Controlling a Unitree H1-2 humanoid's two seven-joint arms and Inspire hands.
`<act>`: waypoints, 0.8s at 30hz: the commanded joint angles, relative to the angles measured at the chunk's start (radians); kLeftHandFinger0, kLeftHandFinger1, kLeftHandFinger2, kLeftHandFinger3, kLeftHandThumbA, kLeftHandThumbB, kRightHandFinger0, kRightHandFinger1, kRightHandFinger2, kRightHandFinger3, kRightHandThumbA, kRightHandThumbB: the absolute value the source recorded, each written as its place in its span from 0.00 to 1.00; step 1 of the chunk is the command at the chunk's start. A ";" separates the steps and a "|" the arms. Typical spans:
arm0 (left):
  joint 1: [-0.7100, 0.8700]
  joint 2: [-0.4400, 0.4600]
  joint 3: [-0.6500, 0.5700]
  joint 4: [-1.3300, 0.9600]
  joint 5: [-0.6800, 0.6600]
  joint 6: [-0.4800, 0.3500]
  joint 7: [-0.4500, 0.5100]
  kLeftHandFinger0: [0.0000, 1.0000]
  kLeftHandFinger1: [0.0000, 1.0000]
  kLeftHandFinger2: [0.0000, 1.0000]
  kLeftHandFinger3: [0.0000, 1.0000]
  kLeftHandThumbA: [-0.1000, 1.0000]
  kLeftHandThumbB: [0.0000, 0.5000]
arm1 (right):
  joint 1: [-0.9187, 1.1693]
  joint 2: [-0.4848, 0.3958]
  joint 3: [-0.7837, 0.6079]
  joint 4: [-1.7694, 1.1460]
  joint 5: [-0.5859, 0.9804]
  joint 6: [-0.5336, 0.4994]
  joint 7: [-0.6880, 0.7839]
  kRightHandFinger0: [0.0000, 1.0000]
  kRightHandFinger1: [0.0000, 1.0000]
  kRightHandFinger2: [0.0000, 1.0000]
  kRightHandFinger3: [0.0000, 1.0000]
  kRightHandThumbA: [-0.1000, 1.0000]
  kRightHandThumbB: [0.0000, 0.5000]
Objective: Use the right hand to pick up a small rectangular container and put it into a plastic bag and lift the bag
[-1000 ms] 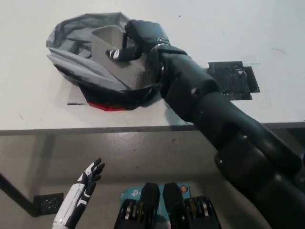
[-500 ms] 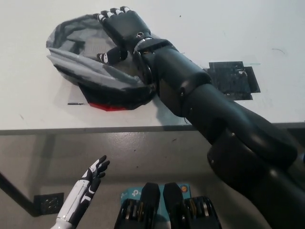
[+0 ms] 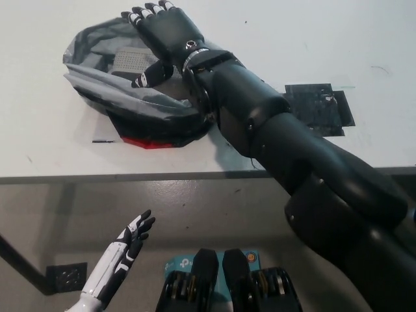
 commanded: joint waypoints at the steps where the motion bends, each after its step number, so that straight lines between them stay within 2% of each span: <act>1: -0.006 0.015 0.003 -0.038 0.006 -0.003 -0.010 1.00 1.00 1.00 1.00 1.00 1.00 | -0.031 -0.052 -0.066 -0.053 0.030 0.021 -0.019 1.00 1.00 1.00 1.00 1.00 0.97; 8: 0.004 0.016 0.002 -0.042 0.009 -0.007 -0.015 1.00 1.00 1.00 1.00 1.00 1.00 | 0.039 -0.116 -0.146 -0.172 0.035 0.095 -0.029 1.00 1.00 1.00 1.00 1.00 0.93; 9: 0.005 0.016 0.002 -0.042 0.009 -0.009 -0.015 1.00 1.00 1.00 1.00 1.00 1.00 | 0.046 -0.121 -0.152 -0.184 0.033 0.103 -0.027 1.00 1.00 1.00 1.00 1.00 0.89; 17: 0.006 0.008 0.007 -0.029 0.016 -0.015 -0.005 1.00 1.00 1.00 1.00 1.00 1.00 | 0.080 -0.145 -0.223 -0.207 0.055 0.142 -0.017 1.00 1.00 1.00 1.00 1.00 0.94; 19: 0.002 0.009 0.008 -0.029 0.017 -0.009 -0.005 1.00 1.00 1.00 1.00 1.00 1.00 | 0.079 -0.146 -0.233 -0.200 0.054 0.151 -0.005 1.00 1.00 1.00 1.00 1.00 0.99; 24: 0.003 0.006 0.008 -0.025 0.014 -0.012 -0.006 1.00 1.00 1.00 1.00 1.00 1.00 | 0.095 -0.144 -0.248 -0.197 0.056 0.161 0.009 1.00 1.00 1.00 1.00 1.00 1.00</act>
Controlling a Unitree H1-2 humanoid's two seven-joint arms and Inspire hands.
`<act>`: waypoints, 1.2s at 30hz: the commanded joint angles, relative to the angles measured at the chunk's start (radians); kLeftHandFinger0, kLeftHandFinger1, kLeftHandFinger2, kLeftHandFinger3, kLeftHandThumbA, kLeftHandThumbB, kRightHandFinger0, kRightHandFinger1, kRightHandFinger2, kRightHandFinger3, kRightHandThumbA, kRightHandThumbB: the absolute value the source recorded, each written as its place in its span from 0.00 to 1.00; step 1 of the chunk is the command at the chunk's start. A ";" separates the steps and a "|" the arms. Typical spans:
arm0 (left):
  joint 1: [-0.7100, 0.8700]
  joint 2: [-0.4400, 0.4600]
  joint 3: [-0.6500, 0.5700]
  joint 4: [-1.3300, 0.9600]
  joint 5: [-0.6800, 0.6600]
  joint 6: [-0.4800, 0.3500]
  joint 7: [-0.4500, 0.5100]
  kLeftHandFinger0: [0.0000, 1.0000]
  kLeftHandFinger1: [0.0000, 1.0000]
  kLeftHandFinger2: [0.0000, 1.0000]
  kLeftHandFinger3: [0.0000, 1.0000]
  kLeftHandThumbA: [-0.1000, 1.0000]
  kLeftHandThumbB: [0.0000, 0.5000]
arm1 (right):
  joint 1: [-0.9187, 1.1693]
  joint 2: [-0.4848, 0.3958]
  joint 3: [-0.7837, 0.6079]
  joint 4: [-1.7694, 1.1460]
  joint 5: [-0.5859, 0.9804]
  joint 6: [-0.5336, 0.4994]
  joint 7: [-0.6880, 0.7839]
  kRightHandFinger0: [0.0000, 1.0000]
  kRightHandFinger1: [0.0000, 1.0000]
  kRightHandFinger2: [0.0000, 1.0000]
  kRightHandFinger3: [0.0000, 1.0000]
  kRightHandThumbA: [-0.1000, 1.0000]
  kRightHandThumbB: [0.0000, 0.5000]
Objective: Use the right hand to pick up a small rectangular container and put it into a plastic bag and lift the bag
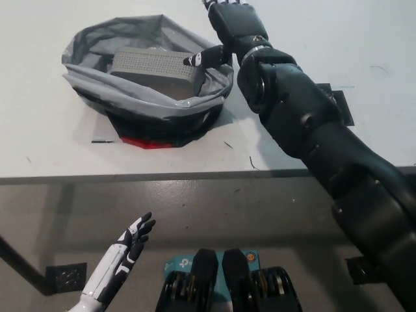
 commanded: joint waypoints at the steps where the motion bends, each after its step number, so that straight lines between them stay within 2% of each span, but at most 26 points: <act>1: -0.005 0.005 0.006 -0.022 0.008 -0.020 0.003 1.00 1.00 1.00 1.00 1.00 1.00 | -0.034 -0.008 -0.029 -0.022 0.024 0.036 0.016 1.00 1.00 1.00 1.00 1.00 1.00; 24: 0.008 0.003 0.007 -0.028 0.005 -0.021 0.002 1.00 1.00 1.00 1.00 1.00 1.00 | 0.013 0.033 -0.010 0.142 0.016 0.046 0.030 1.00 1.00 1.00 1.00 1.00 1.00; 36: 0.010 0.004 0.010 -0.029 0.001 -0.024 0.002 1.00 1.00 1.00 1.00 1.00 1.00 | 0.027 0.055 -0.023 0.197 0.047 0.088 0.034 1.00 1.00 1.00 1.00 0.99 1.00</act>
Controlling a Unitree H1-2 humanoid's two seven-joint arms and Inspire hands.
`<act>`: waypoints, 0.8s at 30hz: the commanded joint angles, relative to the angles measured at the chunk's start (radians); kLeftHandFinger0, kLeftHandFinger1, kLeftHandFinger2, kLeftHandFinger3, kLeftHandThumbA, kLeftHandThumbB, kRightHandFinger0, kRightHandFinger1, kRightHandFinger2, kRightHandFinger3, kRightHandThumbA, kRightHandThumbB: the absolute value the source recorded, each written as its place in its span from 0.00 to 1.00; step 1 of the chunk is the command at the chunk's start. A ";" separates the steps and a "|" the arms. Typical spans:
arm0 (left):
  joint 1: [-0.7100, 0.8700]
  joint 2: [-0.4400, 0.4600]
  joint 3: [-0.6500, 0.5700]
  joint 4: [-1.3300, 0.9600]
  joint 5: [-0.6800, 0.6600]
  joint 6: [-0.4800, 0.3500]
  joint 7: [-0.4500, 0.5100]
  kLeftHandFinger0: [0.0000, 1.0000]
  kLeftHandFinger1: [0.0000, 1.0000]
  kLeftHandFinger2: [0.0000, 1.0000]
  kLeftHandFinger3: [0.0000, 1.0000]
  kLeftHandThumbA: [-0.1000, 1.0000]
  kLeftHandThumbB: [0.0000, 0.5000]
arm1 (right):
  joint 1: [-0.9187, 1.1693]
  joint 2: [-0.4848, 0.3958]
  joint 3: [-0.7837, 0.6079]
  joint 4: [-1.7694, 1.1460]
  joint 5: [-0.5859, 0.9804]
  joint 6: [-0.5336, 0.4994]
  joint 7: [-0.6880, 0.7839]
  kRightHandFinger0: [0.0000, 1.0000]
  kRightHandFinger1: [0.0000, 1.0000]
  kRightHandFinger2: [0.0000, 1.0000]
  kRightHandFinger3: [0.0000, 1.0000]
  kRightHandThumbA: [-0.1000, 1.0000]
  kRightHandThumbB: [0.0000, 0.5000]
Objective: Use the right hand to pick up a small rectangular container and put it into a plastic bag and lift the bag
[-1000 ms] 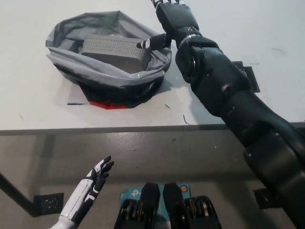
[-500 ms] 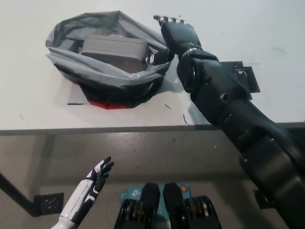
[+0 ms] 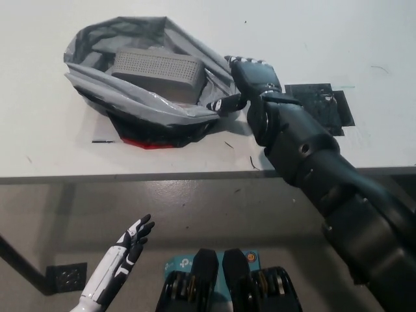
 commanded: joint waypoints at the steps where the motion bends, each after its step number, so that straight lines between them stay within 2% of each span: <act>1: 0.001 0.005 0.008 -0.028 -0.002 -0.026 0.002 1.00 1.00 1.00 1.00 1.00 1.00 | -0.036 0.011 -0.030 0.009 0.040 0.031 0.004 1.00 1.00 1.00 1.00 0.98 1.00; 5: -0.001 0.003 0.007 -0.026 -0.004 -0.027 0.001 1.00 1.00 1.00 1.00 1.00 1.00 | -0.034 0.023 -0.124 0.009 0.128 0.038 0.020 1.00 1.00 1.00 1.00 0.93 1.00; 7: -0.002 0.003 0.008 -0.025 -0.005 -0.028 0.001 1.00 1.00 1.00 1.00 1.00 1.00 | -0.030 0.032 -0.196 0.005 0.196 0.023 0.009 1.00 1.00 1.00 1.00 0.88 0.97; 9: -0.005 0.000 0.006 -0.023 -0.002 -0.032 0.002 1.00 1.00 1.00 1.00 1.00 1.00 | -0.029 0.044 -0.276 0.000 0.258 0.022 -0.020 1.00 1.00 1.00 1.00 0.88 0.91; 10: -0.007 -0.001 0.005 -0.023 0.000 -0.033 0.003 1.00 1.00 1.00 1.00 1.00 1.00 | -0.035 0.052 -0.324 -0.002 0.293 0.027 -0.034 0.83 1.00 1.00 1.00 0.83 0.85; 11: -0.009 -0.001 0.005 -0.023 0.003 -0.033 0.005 1.00 1.00 1.00 1.00 1.00 1.00 | -0.042 0.060 -0.378 -0.004 0.330 0.031 -0.047 0.71 1.00 1.00 1.00 0.81 0.84; 12: -0.010 0.000 0.004 -0.023 0.007 -0.034 0.005 1.00 1.00 1.00 1.00 1.00 1.00 | -0.048 0.062 -0.400 -0.004 0.347 0.035 -0.042 0.57 0.89 1.00 1.00 0.81 0.74; 13: -0.013 0.002 0.003 -0.023 0.011 -0.034 0.005 1.00 1.00 1.00 1.00 1.00 1.00 | -0.058 0.065 -0.442 -0.002 0.375 0.037 -0.045 0.40 0.64 0.94 1.00 0.79 0.71; 14: -0.014 0.003 0.003 -0.022 0.013 -0.034 0.004 1.00 1.00 1.00 1.00 1.00 1.00 | -0.062 0.067 -0.465 -0.001 0.388 0.037 -0.050 0.31 0.54 0.81 1.00 0.77 0.69; 15: -0.017 0.005 0.002 -0.022 0.017 -0.033 0.003 1.00 1.00 1.00 1.00 1.00 1.00 | -0.072 0.069 -0.511 0.002 0.424 0.039 -0.059 0.06 0.17 0.41 0.94 0.71 0.66; 16: -0.023 0.008 0.000 -0.020 0.021 -0.033 0.002 1.00 1.00 1.00 1.00 1.00 1.00 | -0.085 0.070 -0.570 0.004 0.469 0.039 -0.066 0.01 0.03 0.24 0.86 0.67 0.63; 17: -0.027 0.009 0.000 -0.018 0.022 -0.035 0.001 1.00 1.00 1.00 1.00 1.00 1.00 | -0.089 0.070 -0.596 0.004 0.480 0.035 -0.066 0.00 0.01 0.20 0.82 0.66 0.62; 18: -0.028 0.010 -0.001 -0.018 0.024 -0.033 0.000 1.00 1.00 1.00 1.00 1.00 1.00 | -0.091 0.069 -0.612 0.002 0.489 0.033 -0.066 0.00 0.01 0.23 0.72 0.65 0.58; 19: -0.030 0.010 -0.002 -0.017 0.026 -0.032 0.001 1.00 1.00 1.00 1.00 1.00 1.00 | -0.096 0.068 -0.644 0.001 0.506 0.033 -0.066 0.00 0.00 0.21 0.64 0.61 0.54; 20: -0.030 0.010 -0.002 -0.016 0.025 -0.035 0.000 1.00 1.00 1.00 1.00 1.00 1.00 | -0.102 0.068 -0.672 0.002 0.527 0.039 -0.069 0.00 0.00 0.20 0.63 0.57 0.53; 21: -0.031 0.011 -0.002 -0.013 0.023 -0.039 -0.001 1.00 1.00 1.00 1.00 1.00 1.00 | -0.111 0.068 -0.717 0.003 0.557 0.049 -0.070 0.00 0.00 0.23 0.53 0.55 0.49; 22: -0.031 0.011 -0.002 -0.013 0.023 -0.040 -0.001 1.00 1.00 1.00 1.00 1.00 1.00 | -0.113 0.068 -0.728 0.003 0.560 0.050 -0.070 0.00 0.00 0.23 0.53 0.55 0.49; 23: -0.031 0.011 -0.002 -0.013 0.026 -0.038 0.001 1.00 1.00 1.00 1.00 0.99 1.00 | -0.116 0.067 -0.746 0.003 0.571 0.049 -0.065 0.00 0.00 0.30 0.37 0.52 0.44; 24: -0.030 0.011 -0.002 -0.013 0.028 -0.037 0.002 1.00 1.00 1.00 1.00 0.99 1.00 | -0.117 0.066 -0.758 0.003 0.577 0.049 -0.062 0.00 0.00 0.30 0.37 0.52 0.44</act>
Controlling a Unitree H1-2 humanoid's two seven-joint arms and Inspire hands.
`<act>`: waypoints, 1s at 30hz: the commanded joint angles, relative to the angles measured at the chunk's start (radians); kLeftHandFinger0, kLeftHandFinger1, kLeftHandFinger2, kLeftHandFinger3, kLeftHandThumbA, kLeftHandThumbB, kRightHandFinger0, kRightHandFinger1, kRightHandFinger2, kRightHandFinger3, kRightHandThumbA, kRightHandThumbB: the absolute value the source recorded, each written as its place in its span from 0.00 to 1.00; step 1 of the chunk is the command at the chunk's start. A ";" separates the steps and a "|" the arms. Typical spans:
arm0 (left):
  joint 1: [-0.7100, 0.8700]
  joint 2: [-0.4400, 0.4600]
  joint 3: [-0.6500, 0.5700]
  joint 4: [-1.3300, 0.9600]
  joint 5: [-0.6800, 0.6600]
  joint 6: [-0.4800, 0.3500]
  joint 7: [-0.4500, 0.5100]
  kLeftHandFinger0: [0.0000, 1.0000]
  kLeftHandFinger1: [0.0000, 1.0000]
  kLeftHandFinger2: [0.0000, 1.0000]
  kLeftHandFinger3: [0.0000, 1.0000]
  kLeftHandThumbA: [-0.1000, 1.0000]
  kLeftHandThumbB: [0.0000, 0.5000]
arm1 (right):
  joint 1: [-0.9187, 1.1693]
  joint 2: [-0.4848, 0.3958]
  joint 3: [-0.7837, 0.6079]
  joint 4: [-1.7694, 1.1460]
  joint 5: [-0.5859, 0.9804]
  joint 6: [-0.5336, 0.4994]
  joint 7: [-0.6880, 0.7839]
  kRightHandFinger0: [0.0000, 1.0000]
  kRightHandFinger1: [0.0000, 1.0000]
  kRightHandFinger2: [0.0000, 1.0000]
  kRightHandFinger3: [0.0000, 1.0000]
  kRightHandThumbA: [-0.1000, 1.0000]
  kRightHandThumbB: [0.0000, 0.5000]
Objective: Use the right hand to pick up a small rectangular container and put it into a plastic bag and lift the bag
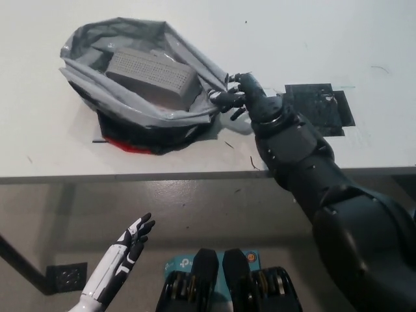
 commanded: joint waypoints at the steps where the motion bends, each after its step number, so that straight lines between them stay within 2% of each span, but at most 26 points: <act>1: -0.020 0.012 -0.001 -0.017 0.023 -0.036 0.002 1.00 1.00 1.00 1.00 0.98 1.00 | -0.121 0.013 -0.142 -0.020 0.205 0.009 -0.038 0.00 0.00 0.34 0.30 0.51 0.40; 2: -0.021 0.012 -0.001 -0.018 0.021 -0.035 0.001 1.00 1.00 1.00 1.00 0.98 1.00 | -0.122 0.012 -0.145 -0.020 0.204 0.009 -0.037 0.00 0.00 0.35 0.29 0.51 0.40; 7: -0.028 0.011 0.001 -0.017 0.021 -0.027 -0.001 1.00 1.00 1.00 1.00 0.97 1.00 | -0.124 0.007 -0.158 -0.022 0.205 0.008 -0.032 0.00 0.00 0.36 0.36 0.54 0.39; 8: -0.029 0.012 0.001 -0.018 0.024 -0.025 0.000 1.00 1.00 1.00 1.00 0.97 1.00 | -0.124 0.006 -0.158 -0.023 0.208 0.006 -0.033 0.00 0.01 0.39 0.46 0.54 0.41; 9: -0.032 0.011 0.000 -0.018 0.027 -0.026 0.000 1.00 1.00 1.00 1.00 0.97 1.00 | -0.125 0.004 -0.153 -0.029 0.208 0.007 -0.034 0.00 0.00 0.36 0.46 0.55 0.41; 10: -0.032 0.011 -0.001 -0.018 0.028 -0.026 0.000 1.00 1.00 1.00 1.00 0.97 1.00 | -0.125 0.002 -0.148 -0.030 0.208 0.006 -0.032 0.00 0.00 0.35 0.33 0.55 0.41; 13: -0.032 0.011 0.000 -0.017 0.023 -0.025 -0.002 1.00 1.00 1.00 1.00 0.96 1.00 | -0.129 0.001 -0.145 -0.035 0.220 0.001 -0.024 0.00 0.00 0.35 0.17 0.54 0.40; 15: -0.034 0.011 0.000 -0.014 0.025 -0.026 -0.002 1.00 1.00 1.00 1.00 0.96 1.00 | -0.132 -0.001 -0.142 -0.038 0.227 -0.002 -0.017 0.00 0.00 0.37 0.17 0.54 0.40; 17: -0.040 0.008 0.001 -0.009 0.025 -0.028 0.000 1.00 1.00 1.00 1.00 0.95 1.00 | -0.140 -0.005 -0.140 -0.038 0.235 -0.002 -0.011 0.00 0.00 0.36 0.23 0.54 0.42; 18: -0.042 0.007 0.002 -0.009 0.022 -0.026 0.000 1.00 1.00 1.00 1.00 0.94 1.00 | -0.148 -0.004 -0.143 -0.048 0.246 -0.003 -0.009 0.00 0.02 0.42 0.38 0.53 0.42; 19: -0.043 0.007 0.002 -0.009 0.021 -0.025 0.000 1.00 1.00 1.00 1.00 0.95 1.00 | -0.153 -0.004 -0.143 -0.053 0.250 -0.003 -0.006 0.00 0.02 0.42 0.31 0.53 0.41; 20: -0.044 0.008 0.002 -0.008 0.021 -0.025 0.000 1.00 1.00 1.00 1.00 0.95 1.00 | -0.157 -0.004 -0.143 -0.055 0.252 -0.003 -0.004 0.00 0.03 0.42 0.28 0.53 0.41; 22: -0.045 0.008 0.002 -0.004 0.020 -0.033 -0.002 1.00 1.00 1.00 1.00 0.95 1.00 | -0.184 0.000 -0.153 -0.077 0.275 0.013 -0.006 0.00 0.07 0.47 0.18 0.50 0.40; 24: -0.045 0.006 0.001 0.000 0.015 -0.040 -0.002 1.00 1.00 1.00 1.00 0.94 1.00 | -0.211 0.005 -0.170 -0.106 0.303 0.032 -0.004 0.00 0.11 0.52 0.19 0.48 0.39; 26: -0.036 0.003 0.001 0.001 0.004 -0.041 -0.005 1.00 1.00 1.00 1.00 0.93 1.00 | -0.221 0.007 -0.157 -0.133 0.304 0.038 0.029 0.00 0.15 0.58 0.19 0.50 0.32; 27: -0.030 0.002 0.001 -0.001 0.006 -0.038 -0.003 1.00 1.00 1.00 1.00 0.93 1.00 | -0.233 0.011 -0.168 -0.148 0.318 0.058 0.022 0.00 0.17 0.60 0.23 0.49 0.39; 28: -0.021 -0.003 0.000 -0.005 0.009 -0.034 0.001 1.00 1.00 1.00 1.00 0.93 1.00 | -0.253 0.019 -0.182 -0.173 0.339 0.086 0.010 0.00 0.18 0.62 0.28 0.47 0.42; 29: -0.018 -0.005 0.000 -0.006 0.009 -0.032 0.002 1.00 1.00 1.00 1.00 0.93 1.00 | -0.259 0.021 -0.184 -0.182 0.345 0.095 0.008 0.00 0.18 0.62 0.29 0.46 0.42; 30: -0.019 -0.005 0.001 -0.008 0.014 -0.031 0.005 1.00 1.00 1.00 1.00 0.95 1.00 | -0.283 0.024 -0.189 -0.188 0.357 0.098 0.016 0.00 0.14 0.56 0.23 0.45 0.38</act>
